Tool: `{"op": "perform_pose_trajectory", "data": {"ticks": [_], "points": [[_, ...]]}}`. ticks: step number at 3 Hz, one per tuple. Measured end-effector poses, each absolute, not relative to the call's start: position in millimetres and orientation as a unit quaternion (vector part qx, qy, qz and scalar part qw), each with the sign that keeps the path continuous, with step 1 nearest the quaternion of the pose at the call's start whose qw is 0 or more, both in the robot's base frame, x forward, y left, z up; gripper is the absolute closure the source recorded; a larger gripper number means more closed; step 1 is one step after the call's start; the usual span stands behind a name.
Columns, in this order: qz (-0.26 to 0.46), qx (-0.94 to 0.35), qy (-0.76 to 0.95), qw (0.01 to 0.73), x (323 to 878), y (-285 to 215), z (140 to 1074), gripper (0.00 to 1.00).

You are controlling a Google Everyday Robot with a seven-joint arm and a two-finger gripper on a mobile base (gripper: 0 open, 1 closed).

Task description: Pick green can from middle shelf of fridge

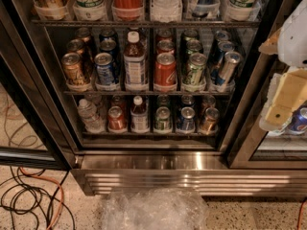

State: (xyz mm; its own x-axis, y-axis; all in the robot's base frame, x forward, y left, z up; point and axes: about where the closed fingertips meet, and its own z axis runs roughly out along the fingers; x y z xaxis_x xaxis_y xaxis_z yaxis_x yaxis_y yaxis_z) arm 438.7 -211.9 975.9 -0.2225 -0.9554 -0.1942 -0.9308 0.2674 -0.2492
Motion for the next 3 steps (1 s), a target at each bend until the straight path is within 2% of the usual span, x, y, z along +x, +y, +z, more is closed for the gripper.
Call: {"op": "perform_pose_trajectory", "data": {"ticks": [2,3], "points": [[0.058,-0.487,0.845,0.212,435,-210,918,0.0],[0.055,-0.483,0.844,0.225,439,-208,920,0.0]]}}
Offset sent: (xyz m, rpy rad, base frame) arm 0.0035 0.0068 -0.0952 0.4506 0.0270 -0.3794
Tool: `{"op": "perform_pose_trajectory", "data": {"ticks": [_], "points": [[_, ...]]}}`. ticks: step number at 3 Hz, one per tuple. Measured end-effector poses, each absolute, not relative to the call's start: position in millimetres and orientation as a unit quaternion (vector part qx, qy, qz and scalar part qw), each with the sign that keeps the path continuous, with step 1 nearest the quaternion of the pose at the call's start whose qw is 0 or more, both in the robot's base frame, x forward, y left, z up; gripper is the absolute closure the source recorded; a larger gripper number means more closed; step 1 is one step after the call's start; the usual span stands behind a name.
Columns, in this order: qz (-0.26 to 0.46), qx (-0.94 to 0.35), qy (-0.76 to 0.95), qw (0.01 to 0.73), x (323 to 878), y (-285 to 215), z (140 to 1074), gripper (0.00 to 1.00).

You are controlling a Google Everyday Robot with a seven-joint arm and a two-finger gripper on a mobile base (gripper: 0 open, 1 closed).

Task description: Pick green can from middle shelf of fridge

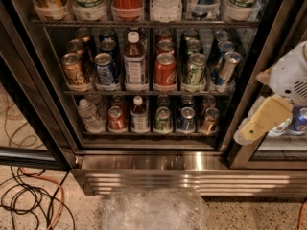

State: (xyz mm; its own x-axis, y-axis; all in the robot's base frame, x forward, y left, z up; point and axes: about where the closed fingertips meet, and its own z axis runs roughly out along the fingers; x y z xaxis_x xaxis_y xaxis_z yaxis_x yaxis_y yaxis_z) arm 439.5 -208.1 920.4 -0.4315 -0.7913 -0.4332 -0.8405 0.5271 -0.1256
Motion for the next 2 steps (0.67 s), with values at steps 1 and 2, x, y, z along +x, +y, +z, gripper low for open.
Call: {"op": "perform_pose_trajectory", "data": {"ticks": [1,2], "points": [[0.054,-0.475,0.848,0.228,438.1,-209.2,920.8,0.0],[0.081,-0.44,0.855,0.263,438.7,-204.5,911.9,0.0]]}}
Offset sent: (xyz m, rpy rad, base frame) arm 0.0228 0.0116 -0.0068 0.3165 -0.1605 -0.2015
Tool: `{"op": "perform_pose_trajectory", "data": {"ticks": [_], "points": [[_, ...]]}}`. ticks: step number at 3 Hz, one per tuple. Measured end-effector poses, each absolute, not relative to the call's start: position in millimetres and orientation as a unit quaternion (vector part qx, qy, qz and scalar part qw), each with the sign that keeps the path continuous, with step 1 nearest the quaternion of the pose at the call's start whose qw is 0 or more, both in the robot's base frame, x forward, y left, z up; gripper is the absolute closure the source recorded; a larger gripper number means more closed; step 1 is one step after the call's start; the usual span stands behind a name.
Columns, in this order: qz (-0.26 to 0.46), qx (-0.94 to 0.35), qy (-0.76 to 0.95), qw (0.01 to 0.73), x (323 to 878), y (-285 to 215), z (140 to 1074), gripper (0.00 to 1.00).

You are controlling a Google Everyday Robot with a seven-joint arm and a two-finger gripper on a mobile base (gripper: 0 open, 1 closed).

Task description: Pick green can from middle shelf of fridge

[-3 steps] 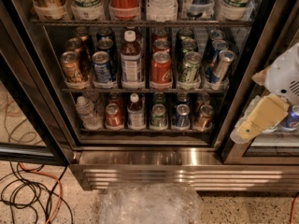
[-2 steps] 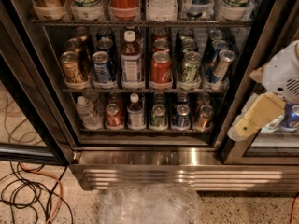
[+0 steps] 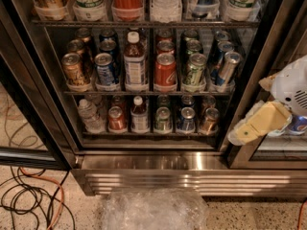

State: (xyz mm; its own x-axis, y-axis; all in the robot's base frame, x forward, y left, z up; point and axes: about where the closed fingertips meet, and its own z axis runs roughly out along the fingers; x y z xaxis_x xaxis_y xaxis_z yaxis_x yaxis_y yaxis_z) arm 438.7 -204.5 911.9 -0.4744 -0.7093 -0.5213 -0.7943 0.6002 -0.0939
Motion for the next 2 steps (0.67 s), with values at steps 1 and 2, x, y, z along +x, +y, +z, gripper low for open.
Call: {"op": "perform_pose_trajectory", "data": {"ticks": [1,2], "points": [[0.128,-0.394,0.846,0.336,452,-182,905,0.0],[0.132,-0.368,0.839,0.379,467,-176,922,0.0]]}}
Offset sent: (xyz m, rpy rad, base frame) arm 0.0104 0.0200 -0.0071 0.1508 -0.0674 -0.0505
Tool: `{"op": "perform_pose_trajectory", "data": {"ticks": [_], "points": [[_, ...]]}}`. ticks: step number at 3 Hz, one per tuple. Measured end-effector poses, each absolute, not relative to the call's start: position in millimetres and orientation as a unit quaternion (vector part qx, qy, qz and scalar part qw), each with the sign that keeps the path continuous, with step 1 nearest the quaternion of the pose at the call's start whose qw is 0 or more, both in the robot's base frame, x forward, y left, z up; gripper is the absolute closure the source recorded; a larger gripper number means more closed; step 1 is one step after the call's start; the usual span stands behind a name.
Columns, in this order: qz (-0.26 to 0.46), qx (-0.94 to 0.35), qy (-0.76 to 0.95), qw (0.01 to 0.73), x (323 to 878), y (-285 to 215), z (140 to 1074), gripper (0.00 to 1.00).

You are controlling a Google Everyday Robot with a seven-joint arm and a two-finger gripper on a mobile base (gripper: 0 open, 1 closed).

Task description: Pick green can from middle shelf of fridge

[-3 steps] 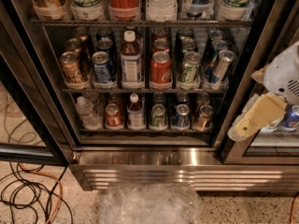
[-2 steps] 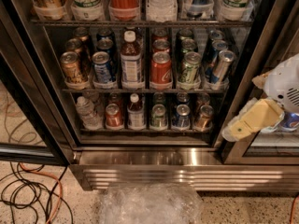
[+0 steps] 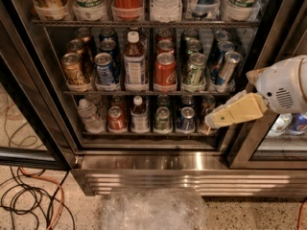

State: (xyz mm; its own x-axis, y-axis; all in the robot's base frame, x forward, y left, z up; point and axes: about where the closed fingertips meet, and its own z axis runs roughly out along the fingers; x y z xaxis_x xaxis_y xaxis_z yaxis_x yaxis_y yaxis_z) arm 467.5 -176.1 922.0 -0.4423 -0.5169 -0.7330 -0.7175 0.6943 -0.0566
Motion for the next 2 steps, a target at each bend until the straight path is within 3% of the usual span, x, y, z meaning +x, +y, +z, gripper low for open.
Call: {"op": "perform_pose_trajectory", "data": {"ticks": [2], "points": [[0.126,-0.338,0.843,0.398,473.8,-179.4,913.4,0.0]]}}
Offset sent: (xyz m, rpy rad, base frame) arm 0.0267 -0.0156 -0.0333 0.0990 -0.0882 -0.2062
